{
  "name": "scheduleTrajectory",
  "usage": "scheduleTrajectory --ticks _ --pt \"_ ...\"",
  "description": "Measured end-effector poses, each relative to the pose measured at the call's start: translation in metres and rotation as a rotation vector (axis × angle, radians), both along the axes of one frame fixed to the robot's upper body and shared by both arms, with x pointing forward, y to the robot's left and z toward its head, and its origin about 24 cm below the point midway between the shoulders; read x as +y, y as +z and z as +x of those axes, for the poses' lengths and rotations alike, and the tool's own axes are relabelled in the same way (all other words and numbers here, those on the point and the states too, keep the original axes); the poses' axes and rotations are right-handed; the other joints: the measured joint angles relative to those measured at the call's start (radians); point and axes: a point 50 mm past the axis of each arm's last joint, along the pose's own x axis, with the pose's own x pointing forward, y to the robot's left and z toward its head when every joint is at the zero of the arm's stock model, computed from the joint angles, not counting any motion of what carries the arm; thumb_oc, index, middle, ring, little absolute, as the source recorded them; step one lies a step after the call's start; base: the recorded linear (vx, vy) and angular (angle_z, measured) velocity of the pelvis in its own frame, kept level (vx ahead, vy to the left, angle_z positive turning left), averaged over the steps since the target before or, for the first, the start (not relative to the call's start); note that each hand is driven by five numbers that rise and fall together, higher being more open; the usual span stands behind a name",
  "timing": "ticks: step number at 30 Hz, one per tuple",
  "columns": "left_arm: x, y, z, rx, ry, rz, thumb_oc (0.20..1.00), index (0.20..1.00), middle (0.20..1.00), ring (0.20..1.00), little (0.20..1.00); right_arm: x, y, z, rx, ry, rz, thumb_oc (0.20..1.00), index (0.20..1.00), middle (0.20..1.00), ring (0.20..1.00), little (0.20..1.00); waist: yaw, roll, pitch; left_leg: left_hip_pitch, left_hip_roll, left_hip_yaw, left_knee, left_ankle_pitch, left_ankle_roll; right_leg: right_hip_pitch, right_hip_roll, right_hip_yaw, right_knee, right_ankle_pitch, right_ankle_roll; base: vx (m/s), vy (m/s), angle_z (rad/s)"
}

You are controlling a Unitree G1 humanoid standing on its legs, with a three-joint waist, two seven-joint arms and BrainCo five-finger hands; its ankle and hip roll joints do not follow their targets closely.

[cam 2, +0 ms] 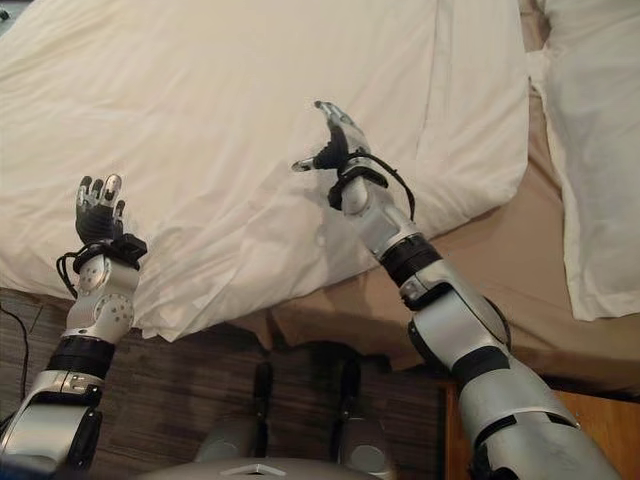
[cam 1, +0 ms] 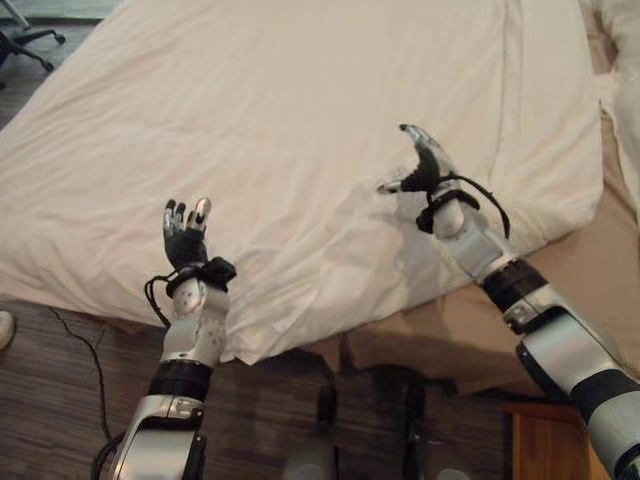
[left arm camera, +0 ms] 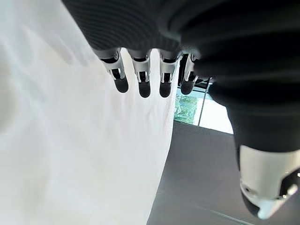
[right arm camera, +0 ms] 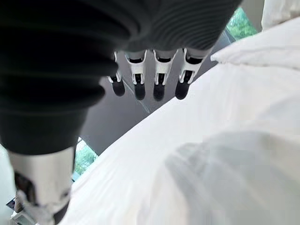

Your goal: Making the bed.

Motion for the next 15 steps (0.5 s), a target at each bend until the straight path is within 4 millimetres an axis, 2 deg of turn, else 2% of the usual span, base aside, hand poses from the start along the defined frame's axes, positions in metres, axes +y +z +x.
scheduleTrajectory --ticks 5,6,7,11,15 --pt "-0.010 0.013 0.014 -0.029 -0.023 0.019 1.000 1.000 1.000 1.000 1.000 -0.002 -0.015 0.004 0.057 -0.038 -0.040 1.000 1.000 1.000 1.000 1.000 0.011 0.039 0.022 -0.053 -0.004 -0.023 0.000 0.011 -0.004 -0.043 0.000 -0.019 0.000 0.001 0.000 -0.05 0.001 0.11" --pt "-0.008 0.009 0.015 -0.009 -0.018 0.020 1.000 1.000 1.000 1.000 1.000 -0.001 -0.019 0.007 0.069 -0.056 -0.040 0.555 0.555 0.555 0.555 0.555 0.009 0.047 0.026 -0.066 -0.007 -0.022 0.000 0.013 -0.006 -0.056 -0.002 -0.018 0.000 0.003 0.000 0.00 0.000 0.00" --pt "-0.006 0.007 0.015 -0.005 -0.007 0.012 1.000 1.000 1.000 1.000 1.000 -0.003 -0.021 0.007 0.072 -0.069 -0.050 0.200 0.200 0.200 0.200 0.200 0.009 0.055 0.032 -0.077 -0.009 -0.022 0.000 0.015 -0.005 -0.067 -0.002 -0.019 0.000 0.005 0.000 0.00 0.000 0.00" --pt "0.005 -0.002 0.009 0.013 0.021 -0.017 1.000 1.000 1.000 1.000 1.000 -0.007 -0.020 0.009 0.064 -0.093 -0.089 0.200 0.200 0.200 0.200 0.200 0.009 0.061 0.037 -0.074 -0.009 -0.018 0.000 0.015 -0.005 -0.064 -0.003 -0.017 0.000 0.006 0.000 -0.01 0.009 0.00" --pt "0.002 -0.004 0.009 0.010 0.003 -0.026 1.000 1.000 1.000 1.000 1.000 -0.007 -0.018 0.009 0.055 -0.093 -0.097 0.200 0.200 0.200 0.200 0.200 0.005 0.061 0.038 -0.050 -0.008 -0.018 0.000 0.014 -0.006 -0.040 -0.004 -0.017 0.000 0.005 0.001 0.04 0.020 0.01"
